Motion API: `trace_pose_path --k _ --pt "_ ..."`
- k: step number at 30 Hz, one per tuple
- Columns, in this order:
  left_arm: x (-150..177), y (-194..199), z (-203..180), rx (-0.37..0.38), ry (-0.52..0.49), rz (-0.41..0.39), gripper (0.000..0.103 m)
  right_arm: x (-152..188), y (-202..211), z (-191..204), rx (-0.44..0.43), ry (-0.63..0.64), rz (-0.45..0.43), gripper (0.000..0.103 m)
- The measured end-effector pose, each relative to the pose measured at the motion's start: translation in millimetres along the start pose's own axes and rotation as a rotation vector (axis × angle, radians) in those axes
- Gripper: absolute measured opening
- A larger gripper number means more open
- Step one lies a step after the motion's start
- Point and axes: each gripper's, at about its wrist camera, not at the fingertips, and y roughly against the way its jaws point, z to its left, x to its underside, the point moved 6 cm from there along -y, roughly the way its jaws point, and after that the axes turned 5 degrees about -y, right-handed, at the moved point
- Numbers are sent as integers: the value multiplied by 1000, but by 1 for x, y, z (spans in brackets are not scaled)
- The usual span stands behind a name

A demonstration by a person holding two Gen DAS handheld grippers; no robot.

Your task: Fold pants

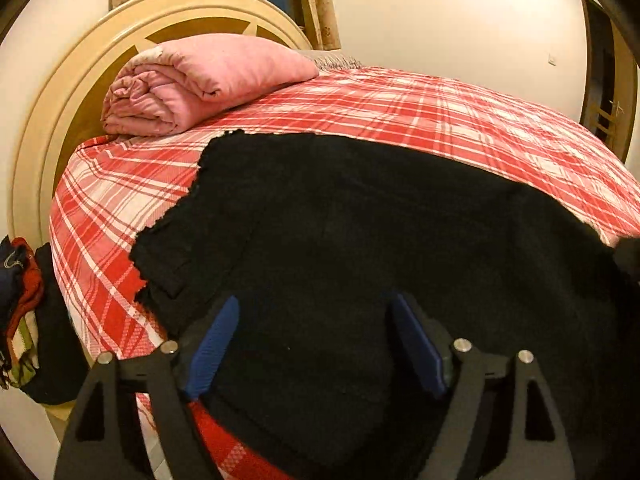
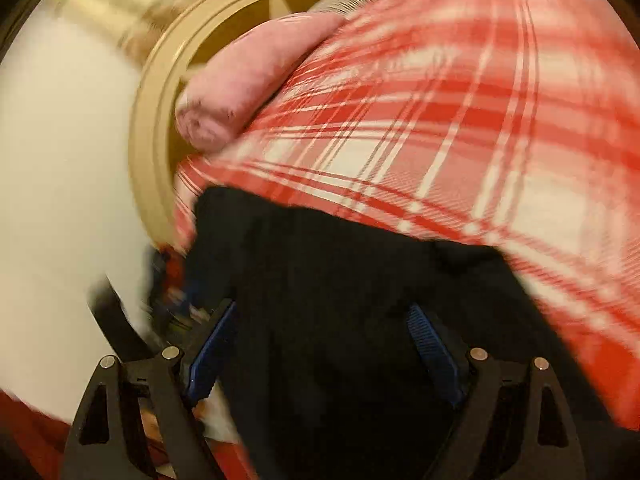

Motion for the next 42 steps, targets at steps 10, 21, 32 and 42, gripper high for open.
trace_pose_path --k 10,21,32,42 --pt "3 -2 2 5 -2 3 88 -83 78 -61 91 -186 -344 87" --pt "-8 10 -5 76 -38 22 88 16 347 -182 962 -447 -614 86" --pt "-39 58 -83 220 -159 -76 88 73 379 -261 1129 -582 -447 16" --pt "-54 100 -139 395 -224 -126 89 155 456 -174 721 -605 -776 5"
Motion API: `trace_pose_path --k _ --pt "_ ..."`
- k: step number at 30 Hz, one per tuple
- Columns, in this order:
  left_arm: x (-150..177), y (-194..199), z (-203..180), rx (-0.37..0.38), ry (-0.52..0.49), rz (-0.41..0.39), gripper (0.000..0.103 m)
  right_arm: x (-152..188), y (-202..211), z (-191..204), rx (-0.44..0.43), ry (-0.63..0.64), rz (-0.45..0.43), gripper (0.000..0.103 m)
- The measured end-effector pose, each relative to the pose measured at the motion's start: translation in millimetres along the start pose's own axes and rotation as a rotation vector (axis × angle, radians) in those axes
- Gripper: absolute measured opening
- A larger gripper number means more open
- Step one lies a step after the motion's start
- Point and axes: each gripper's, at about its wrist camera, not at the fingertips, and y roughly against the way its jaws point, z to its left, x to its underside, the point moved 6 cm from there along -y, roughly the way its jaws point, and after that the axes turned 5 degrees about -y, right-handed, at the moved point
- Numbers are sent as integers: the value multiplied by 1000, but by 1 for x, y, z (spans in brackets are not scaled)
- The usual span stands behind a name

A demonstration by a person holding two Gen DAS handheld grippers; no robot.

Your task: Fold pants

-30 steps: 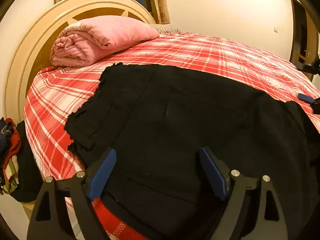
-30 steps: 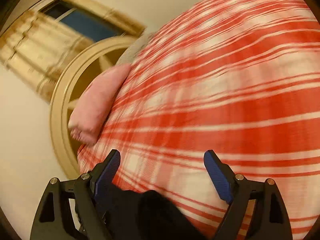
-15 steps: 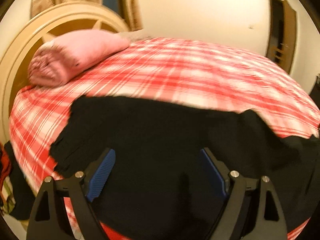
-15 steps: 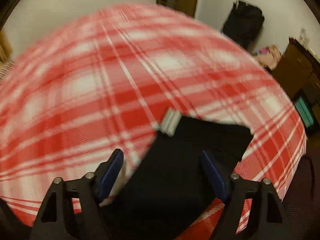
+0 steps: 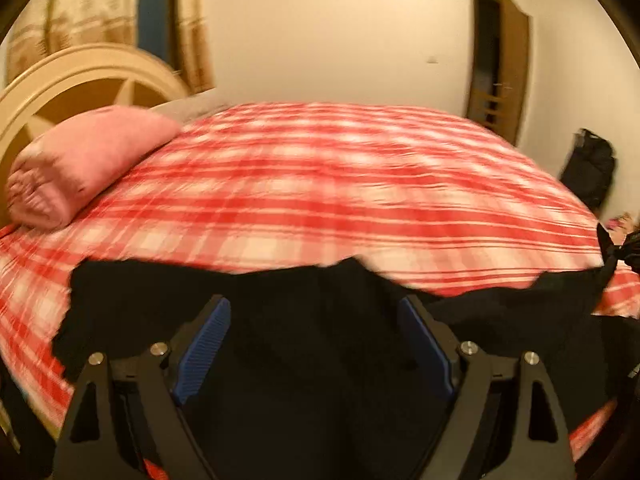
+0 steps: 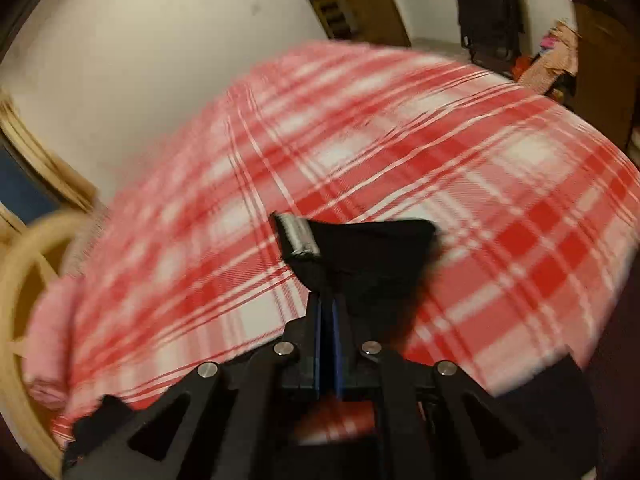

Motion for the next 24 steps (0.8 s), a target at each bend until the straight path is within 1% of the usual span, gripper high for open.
trace_pose_path --k 2,5,7,9,11,13,15,17,18,20,21,22,23,24 --pt "-7 3 -22 52 -32 -19 89 11 39 -20 -64 -58 -42 5" --pt "-14 7 -55 115 -76 -39 89 28 86 -46 -107 -118 -111 5" --pt "-16 8 -76 164 -94 -40 89 46 106 -68 -127 -168 -134 5" --pt "-15 7 -97 224 -109 -26 89 62 112 -85 -134 -187 -134 5" --pt "-12 9 -118 271 -130 -9 89 81 111 -102 -116 -195 -121 5" --pt "-7 10 -135 296 -165 3 89 95 106 -116 -102 -208 -88 5" --pt "0 11 -149 309 -190 14 89 106 100 -124 -76 -183 -54 6" --pt "6 10 -160 326 -209 33 89 111 101 -128 -33 -152 -27 9" --pt "10 10 -166 328 -226 44 89 112 105 -130 -14 -144 -16 13" --pt "17 9 -174 320 -255 55 89 109 118 -137 65 -129 -17 26" --pt "20 8 -176 318 -264 60 89 107 124 -142 118 -120 -38 39" --pt "22 7 -179 315 -270 68 89 101 135 -147 198 -116 -76 51" --pt "24 5 -181 312 -275 79 89 93 147 -151 264 -110 -136 54" --pt "27 3 -182 312 -278 87 89 85 155 -149 269 -97 -186 55"
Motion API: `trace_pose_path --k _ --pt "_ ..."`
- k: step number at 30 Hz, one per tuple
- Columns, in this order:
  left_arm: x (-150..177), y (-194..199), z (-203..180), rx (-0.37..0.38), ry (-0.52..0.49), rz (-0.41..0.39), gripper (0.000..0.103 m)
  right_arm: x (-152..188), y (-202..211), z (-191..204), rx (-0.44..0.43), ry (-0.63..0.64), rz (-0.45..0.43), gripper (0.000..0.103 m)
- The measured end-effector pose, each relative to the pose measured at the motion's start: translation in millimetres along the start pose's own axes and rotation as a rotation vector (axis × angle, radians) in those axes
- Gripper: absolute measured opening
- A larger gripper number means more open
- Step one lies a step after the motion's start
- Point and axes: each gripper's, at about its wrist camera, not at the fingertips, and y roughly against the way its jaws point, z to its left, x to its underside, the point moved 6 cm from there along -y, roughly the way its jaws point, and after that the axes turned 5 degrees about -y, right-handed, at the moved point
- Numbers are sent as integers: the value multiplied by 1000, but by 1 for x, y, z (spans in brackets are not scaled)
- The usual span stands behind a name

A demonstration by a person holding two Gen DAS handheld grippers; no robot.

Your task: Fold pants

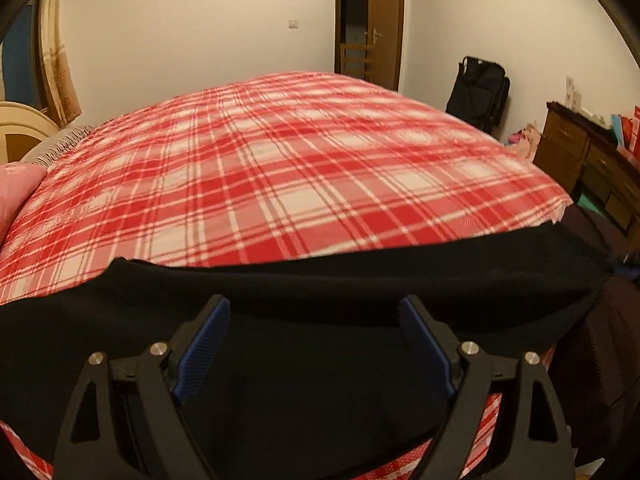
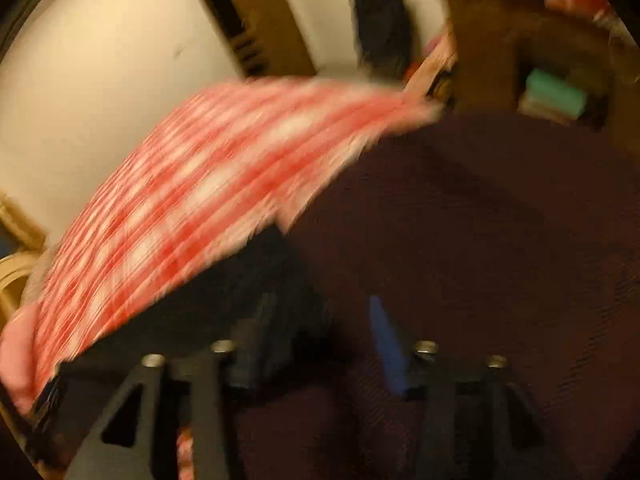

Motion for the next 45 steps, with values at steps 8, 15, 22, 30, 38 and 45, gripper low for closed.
trace_pose_path --k 8,15,22,30,38,45 --pt "15 -4 -3 -41 -23 46 89 -24 -67 73 -87 379 102 55" --pt "14 -2 20 -107 34 51 89 -10 -123 84 17 595 161 25" --pt "14 -6 29 -127 63 68 89 -19 -96 84 3 630 74 3" --pt "10 -1 29 -143 60 54 89 -44 -60 89 -111 490 -88 3" --pt "10 2 44 -175 122 49 89 -64 -83 55 -27 307 -111 0" --pt "27 1 47 -219 39 66 89 -57 -66 43 -5 247 -138 1"
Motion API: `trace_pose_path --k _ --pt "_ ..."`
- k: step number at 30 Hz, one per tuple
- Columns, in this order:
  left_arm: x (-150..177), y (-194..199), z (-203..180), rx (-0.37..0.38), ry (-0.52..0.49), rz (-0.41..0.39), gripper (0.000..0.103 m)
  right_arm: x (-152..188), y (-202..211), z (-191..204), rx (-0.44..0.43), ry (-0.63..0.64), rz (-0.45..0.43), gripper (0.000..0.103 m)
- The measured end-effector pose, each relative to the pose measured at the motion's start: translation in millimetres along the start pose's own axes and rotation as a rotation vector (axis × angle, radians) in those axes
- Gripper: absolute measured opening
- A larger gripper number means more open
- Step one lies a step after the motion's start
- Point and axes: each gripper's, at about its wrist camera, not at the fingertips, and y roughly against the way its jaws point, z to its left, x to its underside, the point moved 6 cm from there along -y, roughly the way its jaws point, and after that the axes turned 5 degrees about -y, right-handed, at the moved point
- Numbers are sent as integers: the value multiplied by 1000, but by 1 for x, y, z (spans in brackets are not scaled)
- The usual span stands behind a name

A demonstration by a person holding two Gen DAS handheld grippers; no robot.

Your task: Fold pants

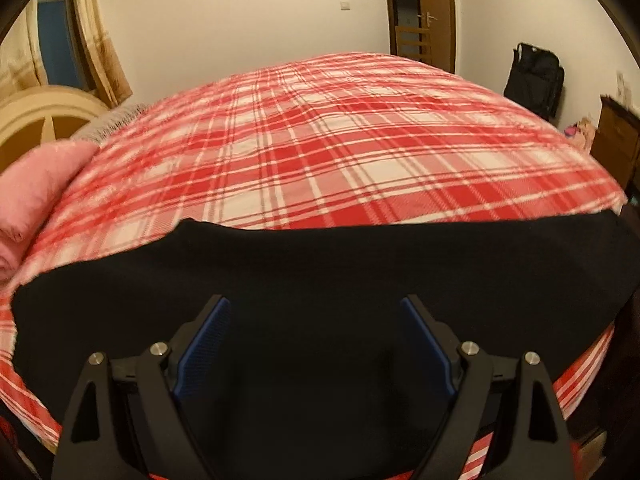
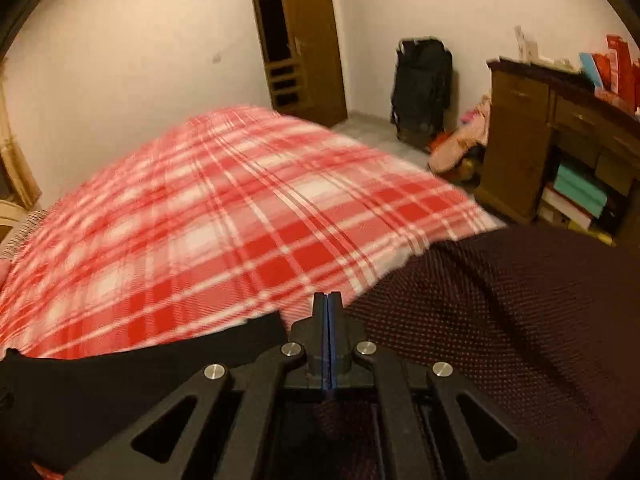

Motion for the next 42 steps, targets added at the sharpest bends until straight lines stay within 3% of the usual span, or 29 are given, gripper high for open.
trace_pose_path --k 3,9,11,14,18,23,26,28,30,32,34,37,40,42 --pt "10 2 16 -7 14 -7 89 7 25 43 -124 62 -15 1" --pt "44 -16 43 -37 67 86 89 62 28 208 -501 294 164 1" --pt "56 -21 47 -56 49 121 90 81 24 259 -565 369 207 1" --pt "64 -12 56 -42 48 110 90 108 20 330 -656 450 271 1" --pt "67 15 103 -88 126 26 89 140 20 412 -804 500 362 1" --pt "75 36 185 -271 236 -21 90 181 19 503 -888 591 432 1" --pt "89 31 233 -371 323 10 90 206 13 543 -933 607 516 1" --pt "101 23 254 -386 392 37 90 225 6 562 -948 630 586 1" --pt "118 12 272 -419 444 87 90 237 -18 573 -795 695 499 0" --pt "144 7 286 -437 499 143 91 234 -33 577 -826 598 496 0" --pt "157 13 294 -395 549 128 93 230 -38 577 -833 540 518 0" --pt "169 27 301 -354 593 116 96 222 -25 577 -832 537 474 1" --pt "174 47 315 -405 584 103 95 215 9 582 -953 516 474 1" --pt "176 59 334 -455 605 85 95 227 40 587 -1038 570 489 1"
